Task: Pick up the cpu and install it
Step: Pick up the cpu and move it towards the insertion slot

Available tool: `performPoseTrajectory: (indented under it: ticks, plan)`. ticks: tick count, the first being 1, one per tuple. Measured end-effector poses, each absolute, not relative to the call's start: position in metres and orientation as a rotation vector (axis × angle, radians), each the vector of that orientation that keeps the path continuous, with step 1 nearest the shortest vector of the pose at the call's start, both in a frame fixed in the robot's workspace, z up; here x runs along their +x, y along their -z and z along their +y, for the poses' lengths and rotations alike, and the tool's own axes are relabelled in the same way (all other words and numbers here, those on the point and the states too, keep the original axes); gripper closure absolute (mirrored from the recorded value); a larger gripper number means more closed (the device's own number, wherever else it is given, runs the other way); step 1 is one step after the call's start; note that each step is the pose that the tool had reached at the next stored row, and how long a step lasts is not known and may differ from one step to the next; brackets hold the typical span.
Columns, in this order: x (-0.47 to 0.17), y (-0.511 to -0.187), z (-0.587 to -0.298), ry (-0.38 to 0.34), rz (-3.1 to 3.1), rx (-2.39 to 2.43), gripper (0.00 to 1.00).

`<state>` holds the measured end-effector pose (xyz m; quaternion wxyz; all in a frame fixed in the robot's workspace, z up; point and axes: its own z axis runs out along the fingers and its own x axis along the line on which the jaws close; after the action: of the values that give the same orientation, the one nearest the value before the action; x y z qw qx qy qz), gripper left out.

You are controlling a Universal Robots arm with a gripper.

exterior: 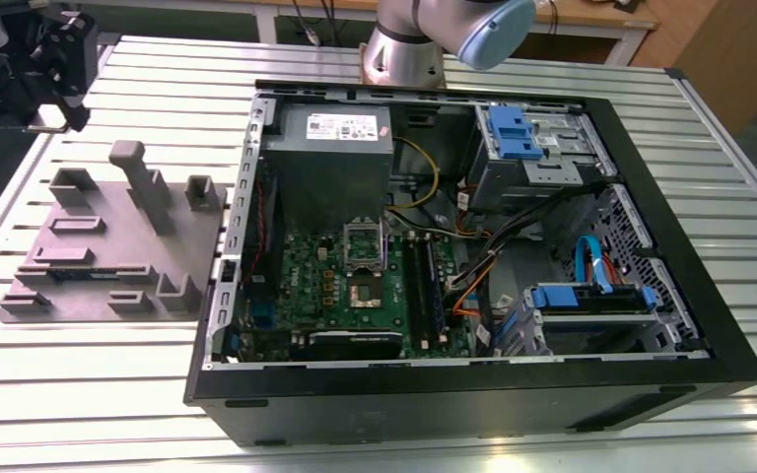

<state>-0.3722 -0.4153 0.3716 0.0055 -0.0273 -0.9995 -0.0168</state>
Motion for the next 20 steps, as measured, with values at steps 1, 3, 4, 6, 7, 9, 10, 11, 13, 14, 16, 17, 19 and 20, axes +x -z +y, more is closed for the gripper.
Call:
performPoseTrajectory:
  ticks: [1,3,4,6,7,9,10,11,13,14,16,17,19,20]
  plan:
    - [-0.372,-0.372,-0.415,0.053,-3.129,-0.085,0.53]
    - [-0.371,-0.372,-0.415,0.053,-3.129,-0.085,0.53]
    - [-0.37,-0.372,-0.415,0.053,-3.129,-0.085,0.53]
    - [-0.368,-0.372,-0.415,0.053,-3.129,-0.085,0.53]
    - [-0.368,-0.372,-0.415,0.053,-3.129,-0.085,0.53]
    - [-0.366,-0.372,-0.415,0.053,-3.129,-0.085,0.53]
    - [-0.365,-0.372,-0.415,0.053,-3.129,-0.085,0.53]
    - [-0.364,-0.372,-0.415,0.053,-3.129,-0.085,0.53]
    - [-0.362,-0.372,-0.415,0.053,-3.129,-0.085,0.53]
    - [-0.361,-0.372,-0.415,0.053,-3.129,-0.085,0.53]
    - [-0.359,-0.372,-0.415,0.053,-3.129,-0.085,0.53]
    - [-0.358,-0.372,-0.415,0.053,-3.129,-0.085,0.53]
    - [-0.355,-0.372,-0.415,0.053,-3.129,-0.085,0.53]
    - [-0.354,-0.372,-0.415,0.053,-3.129,-0.085,0.53]
